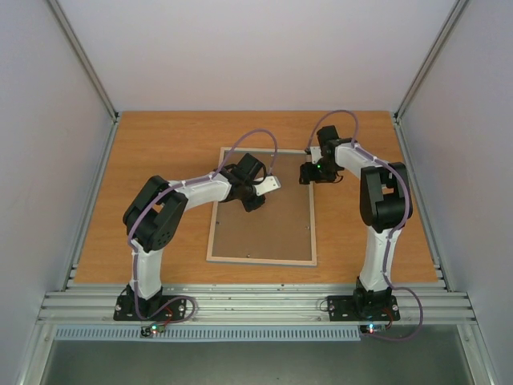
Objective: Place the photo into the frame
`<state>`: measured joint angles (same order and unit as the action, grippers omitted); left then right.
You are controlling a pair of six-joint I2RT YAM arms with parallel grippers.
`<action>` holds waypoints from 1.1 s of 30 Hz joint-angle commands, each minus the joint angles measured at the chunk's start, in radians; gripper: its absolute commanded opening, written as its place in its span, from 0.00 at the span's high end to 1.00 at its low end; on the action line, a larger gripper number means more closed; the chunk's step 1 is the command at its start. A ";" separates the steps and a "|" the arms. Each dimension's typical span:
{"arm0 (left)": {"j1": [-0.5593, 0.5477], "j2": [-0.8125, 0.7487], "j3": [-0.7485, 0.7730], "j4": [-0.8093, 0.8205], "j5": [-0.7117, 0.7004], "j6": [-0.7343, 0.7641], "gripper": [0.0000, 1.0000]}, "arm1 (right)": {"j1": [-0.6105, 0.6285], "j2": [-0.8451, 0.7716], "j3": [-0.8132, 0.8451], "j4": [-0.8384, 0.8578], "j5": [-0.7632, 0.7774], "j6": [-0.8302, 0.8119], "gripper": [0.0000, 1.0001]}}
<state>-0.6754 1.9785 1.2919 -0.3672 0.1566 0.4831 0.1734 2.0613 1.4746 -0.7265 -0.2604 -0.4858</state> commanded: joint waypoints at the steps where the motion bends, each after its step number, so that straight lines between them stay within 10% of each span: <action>1: -0.002 0.026 0.014 -0.006 -0.010 0.009 0.81 | 0.011 0.017 0.010 0.026 0.056 -0.012 0.35; 14: -0.003 0.025 0.012 -0.011 -0.006 0.007 0.82 | 0.011 0.049 0.103 -0.008 -0.009 0.080 0.33; 33: -0.002 0.028 0.021 -0.014 -0.020 0.007 0.82 | 0.048 0.023 -0.010 -0.024 0.157 -0.200 0.40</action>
<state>-0.6754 1.9835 1.2961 -0.3702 0.1520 0.4828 0.2062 2.0918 1.5154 -0.6792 -0.1471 -0.5854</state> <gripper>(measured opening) 0.183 0.615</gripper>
